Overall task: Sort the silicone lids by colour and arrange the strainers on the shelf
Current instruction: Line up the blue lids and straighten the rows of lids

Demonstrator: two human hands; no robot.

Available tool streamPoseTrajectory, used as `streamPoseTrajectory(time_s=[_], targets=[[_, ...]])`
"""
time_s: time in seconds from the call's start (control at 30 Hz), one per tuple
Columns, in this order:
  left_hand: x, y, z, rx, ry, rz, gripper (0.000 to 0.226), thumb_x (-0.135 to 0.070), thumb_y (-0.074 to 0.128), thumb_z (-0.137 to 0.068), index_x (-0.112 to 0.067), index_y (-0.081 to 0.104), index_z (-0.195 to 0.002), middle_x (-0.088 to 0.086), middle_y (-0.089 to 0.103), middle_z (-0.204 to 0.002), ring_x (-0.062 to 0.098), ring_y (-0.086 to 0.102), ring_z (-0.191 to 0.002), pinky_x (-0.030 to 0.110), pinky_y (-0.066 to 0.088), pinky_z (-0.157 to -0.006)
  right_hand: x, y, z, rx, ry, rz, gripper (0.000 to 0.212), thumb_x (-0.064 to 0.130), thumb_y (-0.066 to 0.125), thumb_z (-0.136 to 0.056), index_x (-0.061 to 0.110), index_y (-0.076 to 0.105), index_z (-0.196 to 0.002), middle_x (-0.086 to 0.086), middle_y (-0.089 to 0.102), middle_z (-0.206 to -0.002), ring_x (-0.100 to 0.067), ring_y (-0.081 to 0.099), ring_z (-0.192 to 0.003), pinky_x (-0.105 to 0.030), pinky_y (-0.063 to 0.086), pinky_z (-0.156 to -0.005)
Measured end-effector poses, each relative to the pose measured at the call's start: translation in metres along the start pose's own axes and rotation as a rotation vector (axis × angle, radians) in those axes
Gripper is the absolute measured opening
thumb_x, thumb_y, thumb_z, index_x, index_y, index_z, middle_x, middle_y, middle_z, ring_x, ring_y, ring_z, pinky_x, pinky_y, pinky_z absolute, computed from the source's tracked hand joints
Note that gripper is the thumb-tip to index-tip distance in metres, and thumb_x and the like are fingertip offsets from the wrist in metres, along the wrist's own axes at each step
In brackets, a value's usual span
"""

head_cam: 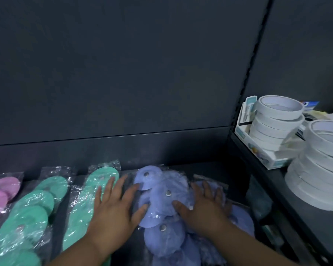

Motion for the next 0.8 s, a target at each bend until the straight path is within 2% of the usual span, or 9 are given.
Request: streamPoseTrajectory(time_s=[0.1,0.23,0.3,0.4,0.5,0.53,0.6,0.7,0.8], targets=[[-0.027,0.012,-0.014,0.054,-0.011,0.159,0.113,-0.096,-0.009,-0.050,-0.045,0.020,-0.146,-0.004,0.005,-0.160,0.023,-0.004,-0.147,0.032,0.000,-0.117,0.002,0.002,-0.003,-0.006,-0.054,-0.016,0.081,0.076,0.037,-0.081,0.039,0.011,-0.148,0.007,-0.003,-0.160,-0.034,-0.012,-0.144,-0.058,-0.002,-0.114],[-0.035,0.025,-0.035,0.180,-0.128,0.348,0.137,-0.103,0.018,-0.033,-0.032,0.017,-0.150,-0.003,0.005,-0.160,0.017,0.003,-0.147,0.030,0.009,-0.119,-0.002,-0.004,-0.004,-0.011,-0.118,-0.091,0.068,0.069,0.043,-0.084,0.043,0.023,-0.144,0.012,0.006,-0.159,-0.028,-0.006,-0.146,-0.054,0.001,-0.116],[-0.043,0.025,-0.039,0.199,-0.112,0.418,0.125,-0.093,0.045,-0.049,-0.025,0.020,-0.150,-0.003,0.013,-0.159,0.014,0.011,-0.146,0.026,0.014,-0.118,-0.002,-0.010,-0.004,-0.056,-0.141,-0.090,0.060,0.067,0.044,-0.084,0.042,0.036,-0.138,0.013,0.014,-0.157,-0.020,0.001,-0.146,-0.052,-0.003,-0.115],[-0.050,0.024,-0.038,0.128,-0.076,0.520,0.091,-0.052,0.073,-0.074,-0.024,0.027,-0.148,-0.005,0.034,-0.151,0.010,0.030,-0.139,0.016,0.024,-0.106,0.006,-0.021,-0.004,-0.207,-0.195,-0.141,0.036,0.060,0.055,-0.082,0.037,0.058,-0.110,0.019,0.037,-0.144,-0.005,0.021,-0.140,-0.043,-0.001,-0.116],[-0.048,0.020,-0.036,0.087,-0.100,0.645,0.088,-0.036,0.080,-0.072,-0.030,0.031,-0.145,-0.010,0.047,-0.141,0.009,0.046,-0.126,0.012,0.032,-0.090,0.016,-0.025,-0.004,-0.230,-0.232,-0.365,0.010,0.043,0.063,-0.084,0.035,0.057,-0.082,0.018,0.062,-0.100,-0.005,0.052,-0.110,-0.033,0.031,-0.107],[-0.046,0.020,-0.036,0.079,-0.105,0.667,0.088,-0.033,0.081,-0.071,-0.030,0.032,-0.144,-0.009,0.049,-0.138,0.010,0.049,-0.123,0.013,0.032,-0.089,0.020,-0.023,-0.005,-0.204,-0.229,-0.426,0.010,0.040,0.065,-0.083,0.035,0.057,-0.086,0.015,0.063,-0.094,-0.008,0.056,-0.103,-0.029,0.041,-0.098],[-0.043,0.020,-0.036,0.068,-0.113,0.706,0.088,-0.026,0.083,-0.069,-0.027,0.035,-0.143,-0.007,0.053,-0.135,0.010,0.052,-0.119,0.012,0.034,-0.090,0.026,-0.022,-0.006,-0.155,-0.212,-0.464,0.036,0.040,0.070,-0.080,0.031,0.054,-0.111,0.010,0.064,-0.105,-0.010,0.058,-0.103,-0.020,0.044,-0.089],[-0.044,0.016,-0.035,0.029,-0.086,0.727,0.087,-0.023,0.084,-0.068,-0.026,0.038,-0.141,-0.005,0.053,-0.133,0.011,0.054,-0.116,0.013,0.038,-0.094,0.032,-0.020,-0.009,-0.077,-0.186,-0.453,0.082,0.042,0.076,-0.073,0.024,0.033,-0.141,0.007,0.055,-0.129,-0.011,0.054,-0.117,-0.021,0.041,-0.098],[-0.043,0.003,-0.034,-0.015,-0.098,0.816,0.088,-0.016,0.083,-0.068,-0.029,0.036,-0.141,-0.010,0.053,-0.123,0.008,0.057,-0.106,0.000,0.038,-0.081,0.039,-0.022,-0.009,-0.074,-0.211,-0.555,0.080,0.037,0.082,-0.069,0.027,0.038,-0.136,0.008,0.058,-0.121,-0.007,0.057,-0.107,-0.020,0.045,-0.093]])
Point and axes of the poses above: each hand's wrist, its own z-axis away from the middle knuckle, its own y-axis out of the palm, x = y × z, the point moved 5 cm from there along -z, towards the middle knuckle
